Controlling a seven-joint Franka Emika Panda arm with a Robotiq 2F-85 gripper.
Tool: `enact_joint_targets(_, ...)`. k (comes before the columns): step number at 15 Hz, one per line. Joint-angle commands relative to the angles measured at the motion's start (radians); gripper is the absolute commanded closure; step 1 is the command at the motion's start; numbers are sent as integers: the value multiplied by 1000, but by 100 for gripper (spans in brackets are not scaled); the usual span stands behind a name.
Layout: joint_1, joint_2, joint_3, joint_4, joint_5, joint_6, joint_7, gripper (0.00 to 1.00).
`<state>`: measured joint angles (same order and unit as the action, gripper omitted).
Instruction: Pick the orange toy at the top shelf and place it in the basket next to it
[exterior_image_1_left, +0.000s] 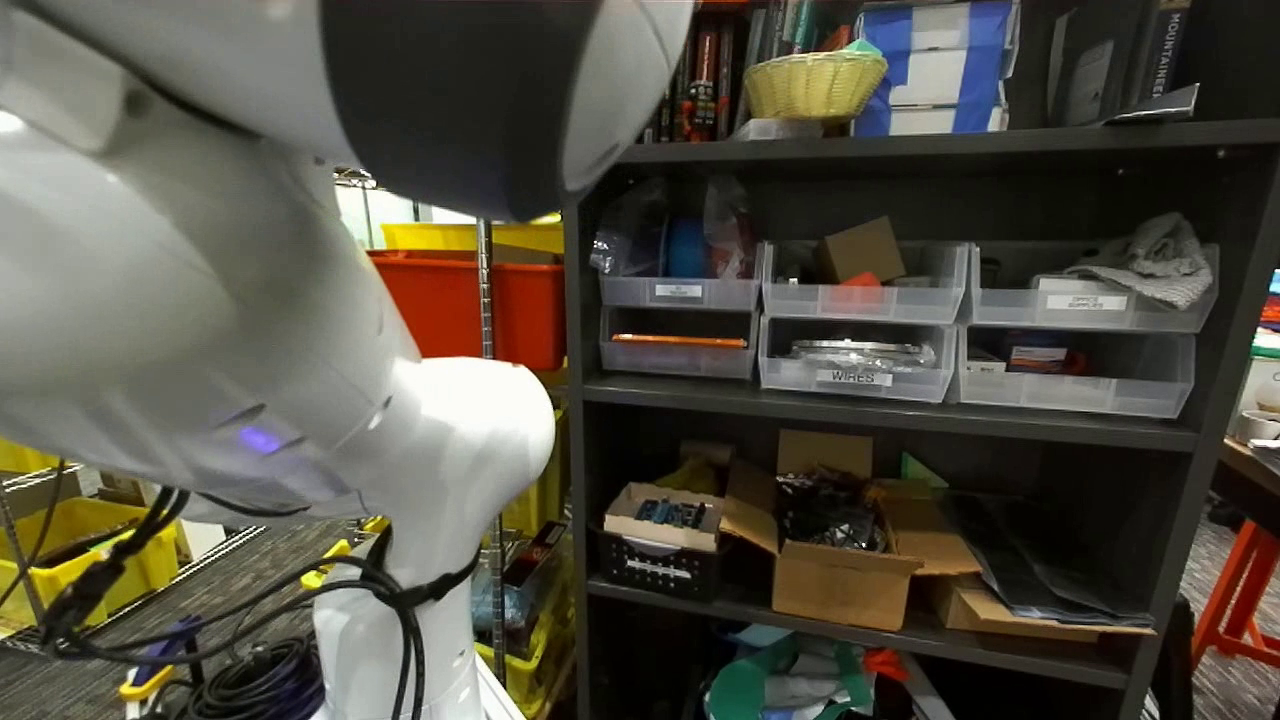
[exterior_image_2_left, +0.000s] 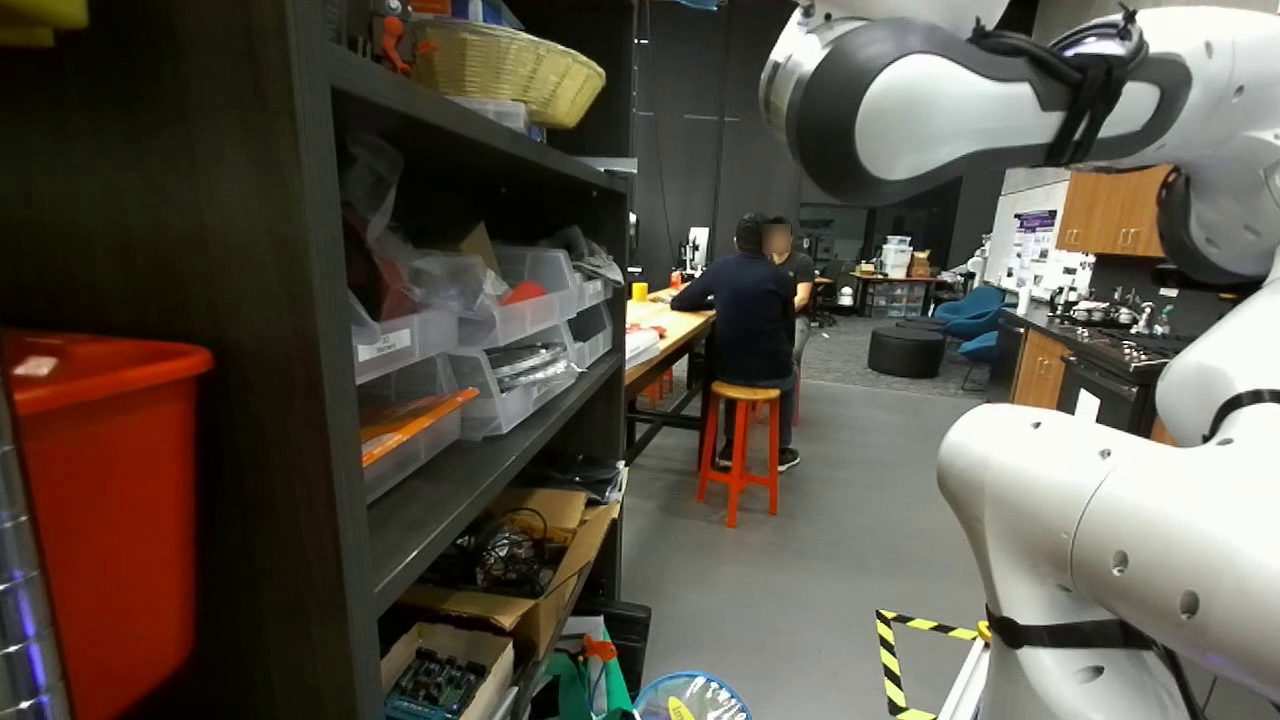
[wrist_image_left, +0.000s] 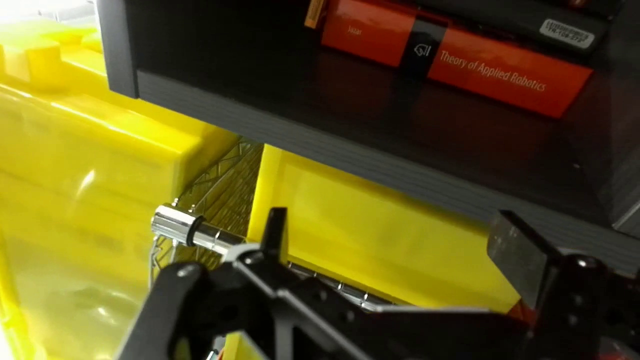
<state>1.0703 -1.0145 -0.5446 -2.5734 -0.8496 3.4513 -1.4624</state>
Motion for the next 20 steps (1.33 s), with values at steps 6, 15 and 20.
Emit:
enact_joint_targets(6, -167, 134, 116, 64, -16, 15, -259, 0)
enact_joint_targets(15, -327, 313, 150, 128, -49, 15, -568, 0)
enact_joint_targets(20, -420, 363, 165, 140, -80, 13, -747, 0)
